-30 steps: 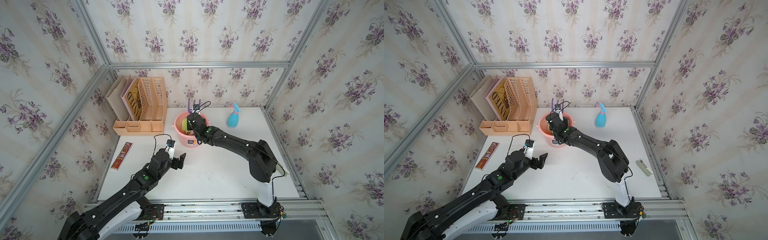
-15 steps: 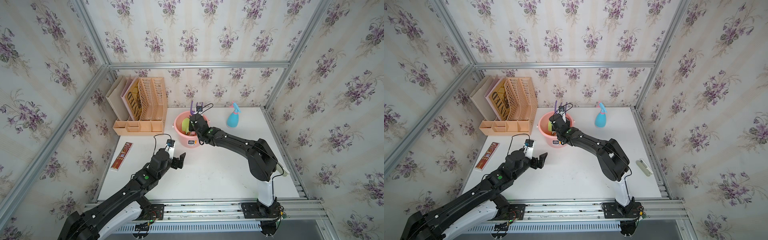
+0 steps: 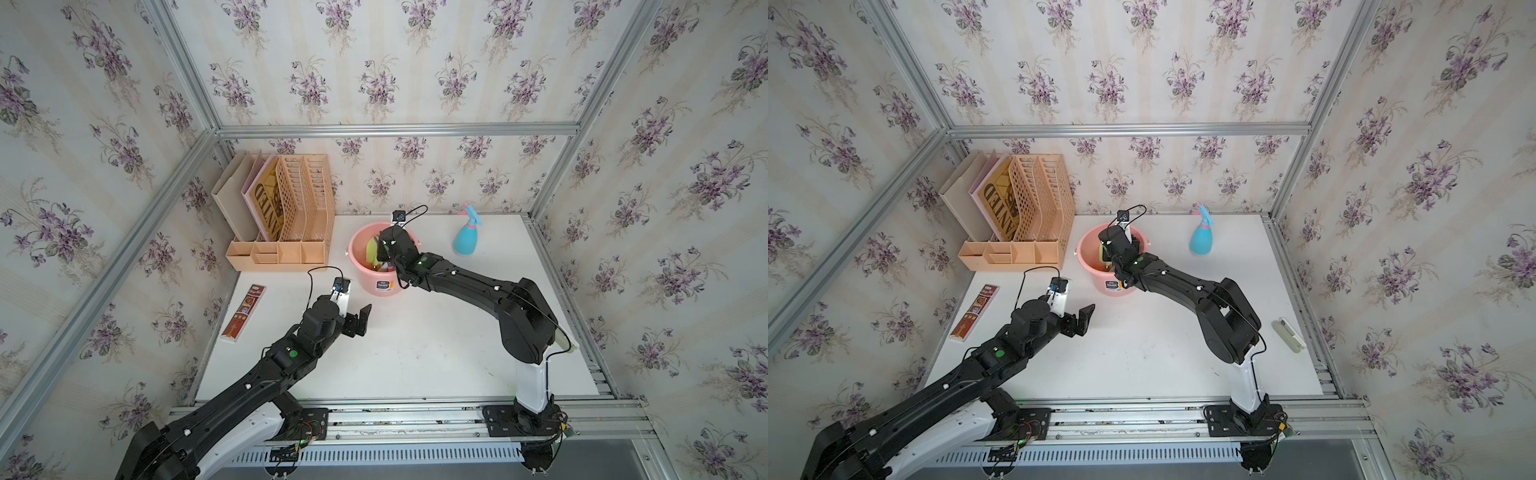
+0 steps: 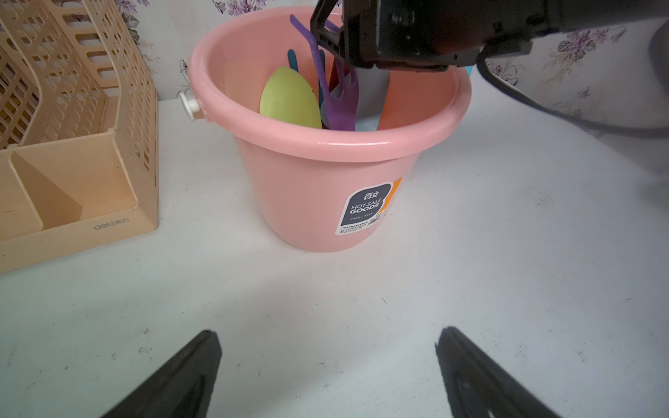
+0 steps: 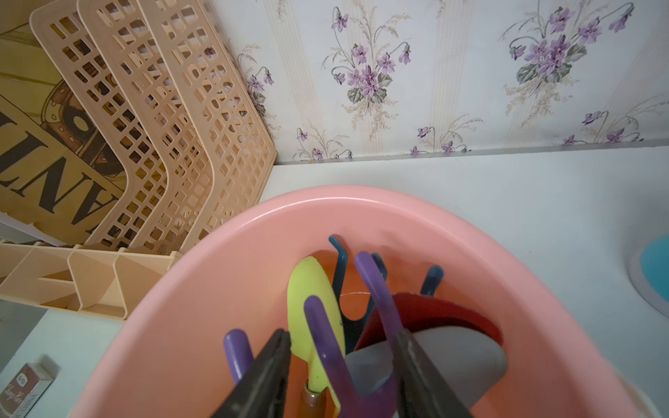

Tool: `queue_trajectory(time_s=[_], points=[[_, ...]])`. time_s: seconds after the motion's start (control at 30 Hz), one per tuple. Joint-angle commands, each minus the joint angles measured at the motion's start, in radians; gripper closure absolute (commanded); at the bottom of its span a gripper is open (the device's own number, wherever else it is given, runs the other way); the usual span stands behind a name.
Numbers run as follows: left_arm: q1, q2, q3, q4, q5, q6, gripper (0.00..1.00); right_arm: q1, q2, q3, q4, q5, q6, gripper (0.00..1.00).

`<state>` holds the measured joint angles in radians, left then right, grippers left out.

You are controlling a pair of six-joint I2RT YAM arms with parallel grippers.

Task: Organize the gardening tools
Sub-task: Place the gardening tool in the container.

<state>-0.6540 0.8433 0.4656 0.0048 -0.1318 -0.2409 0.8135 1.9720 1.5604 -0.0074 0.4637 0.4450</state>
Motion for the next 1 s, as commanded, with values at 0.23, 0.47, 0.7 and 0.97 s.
queue_trajectory(time_s=[0.23, 0.47, 0.7, 0.97], points=[[0.001, 0.023, 0.015, 0.001, -0.05, 0.028, 0.01, 0.006, -0.178, -0.066, 0.016, 0.005, -0.027, 0.25], [0.001, 0.042, 0.042, -0.012, -0.11, 0.053, 0.01, 0.002, -0.327, -0.151, -0.031, -0.007, -0.085, 0.03], [0.003, 0.06, 0.03, 0.002, -0.204, 0.1, 0.01, -0.07, -0.595, -0.467, 0.023, -0.093, -0.179, 0.0], [0.019, 0.066, -0.028, 0.132, -0.403, 0.236, 0.01, -0.281, -0.902, -0.857, 0.154, 0.016, -0.25, 0.0]])
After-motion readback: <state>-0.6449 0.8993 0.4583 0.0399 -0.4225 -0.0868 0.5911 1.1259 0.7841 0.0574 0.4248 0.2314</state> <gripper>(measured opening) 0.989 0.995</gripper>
